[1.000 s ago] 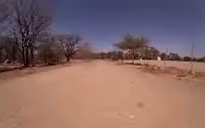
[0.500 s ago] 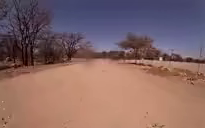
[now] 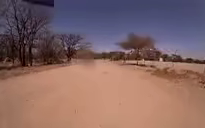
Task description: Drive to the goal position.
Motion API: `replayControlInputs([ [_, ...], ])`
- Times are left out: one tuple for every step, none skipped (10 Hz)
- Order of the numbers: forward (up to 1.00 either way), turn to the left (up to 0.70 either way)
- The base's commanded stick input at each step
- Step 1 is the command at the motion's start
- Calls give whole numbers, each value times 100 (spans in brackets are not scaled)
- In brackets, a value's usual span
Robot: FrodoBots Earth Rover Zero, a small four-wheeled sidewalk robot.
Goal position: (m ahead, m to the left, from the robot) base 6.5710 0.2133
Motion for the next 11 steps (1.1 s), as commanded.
replayControlInputs([
  [100, 0],
  [100, 0],
  [100, 0],
  [100, 0],
  [100, 0],
  [100, 0],
  [100, 0],
  [100, 0],
  [100, 0],
  [100, 0],
  [100, 0],
])
